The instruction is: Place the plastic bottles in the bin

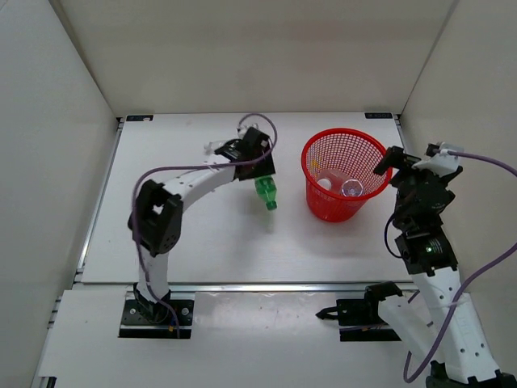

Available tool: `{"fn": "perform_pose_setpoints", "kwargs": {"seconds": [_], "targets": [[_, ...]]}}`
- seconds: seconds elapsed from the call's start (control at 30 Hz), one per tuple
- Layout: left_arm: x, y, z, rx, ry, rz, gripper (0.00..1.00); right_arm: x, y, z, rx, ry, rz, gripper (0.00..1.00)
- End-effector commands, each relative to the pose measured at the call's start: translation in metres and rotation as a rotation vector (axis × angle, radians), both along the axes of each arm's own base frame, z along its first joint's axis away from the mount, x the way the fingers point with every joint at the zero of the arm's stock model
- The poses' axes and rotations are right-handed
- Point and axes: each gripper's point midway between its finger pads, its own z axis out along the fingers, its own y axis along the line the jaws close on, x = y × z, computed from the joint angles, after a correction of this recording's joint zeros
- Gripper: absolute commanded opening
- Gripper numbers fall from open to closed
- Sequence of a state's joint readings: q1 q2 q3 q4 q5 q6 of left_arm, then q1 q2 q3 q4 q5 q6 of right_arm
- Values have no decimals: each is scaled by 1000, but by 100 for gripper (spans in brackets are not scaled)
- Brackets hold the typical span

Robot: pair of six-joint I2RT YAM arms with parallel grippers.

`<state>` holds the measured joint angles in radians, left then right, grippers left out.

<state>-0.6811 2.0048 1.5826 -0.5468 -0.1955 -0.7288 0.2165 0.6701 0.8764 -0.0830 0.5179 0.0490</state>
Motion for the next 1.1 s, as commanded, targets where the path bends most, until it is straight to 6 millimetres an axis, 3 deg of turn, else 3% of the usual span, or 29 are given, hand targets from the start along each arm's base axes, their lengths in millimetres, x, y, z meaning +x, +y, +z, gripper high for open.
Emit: {"fn": "perform_pose_setpoints", "kwargs": {"seconds": [0.0, 0.03, 0.13, 0.17, 0.2, 0.23, 0.3, 0.33, 0.5, 0.53, 0.6, 0.63, 0.67, 0.7, 0.8, 0.9, 0.93, 0.97, 1.0, 1.03, 1.07], "targets": [[31, 17, 176, -148, -394, 18, 33, -19, -22, -37, 25, 101, -121, 99], [31, 15, 200, -161, -446, 8, 34, -22, -23, -58, 49, 155, -127, 99], [23, -20, 309, -214, -677, -105, 38, -24, -15, -115, 147, 289, -61, 99], [25, -32, 312, -208, -695, -137, 38, -29, -21, -129, 192, 318, -82, 99], [24, -47, 335, -239, -745, -162, 39, -30, -21, -143, 218, 351, -59, 99], [19, -58, 355, -272, -786, -176, 41, -31, -24, -149, 240, 370, -57, 99], [26, -82, 361, -294, -823, -201, 43, -34, -28, -161, 296, 399, -31, 99], [22, -91, 376, -343, -846, -215, 43, -35, -27, -160, 300, 388, -14, 99], [28, -151, 342, -428, -833, -309, 49, -42, -36, -151, 284, 370, -45, 99], [19, -160, 351, -430, -869, -332, 53, -40, -35, -153, 271, 388, -51, 99], [21, -173, 336, -396, -864, -323, 69, -39, -36, -142, 238, 386, -69, 100], [17, -175, 339, -399, -872, -334, 87, -38, -34, -135, 225, 381, -72, 99], [21, -174, 332, -390, -859, -321, 99, -36, -32, -128, 211, 375, -71, 99], [20, -173, 335, -407, -855, -324, 98, -38, -31, -120, 200, 363, -79, 99], [27, -156, 335, -400, -825, -291, 99, -37, -33, -99, 165, 329, -102, 99], [42, -126, 330, -371, -780, -226, 99, -32, -26, -77, 126, 308, -59, 99], [48, -105, 325, -343, -748, -177, 98, -26, -21, -74, 128, 313, -27, 99], [56, -91, 301, -295, -692, -154, 99, -22, -16, -68, 109, 311, 17, 99], [62, -68, 290, -273, -655, -114, 98, -15, -11, -55, 93, 302, 54, 99], [58, -46, 294, -277, -626, -80, 99, -10, 2, -43, 93, 287, 127, 99], [64, -25, 260, -235, -547, -45, 99, -2, 13, -44, 83, 315, 187, 99]]}}
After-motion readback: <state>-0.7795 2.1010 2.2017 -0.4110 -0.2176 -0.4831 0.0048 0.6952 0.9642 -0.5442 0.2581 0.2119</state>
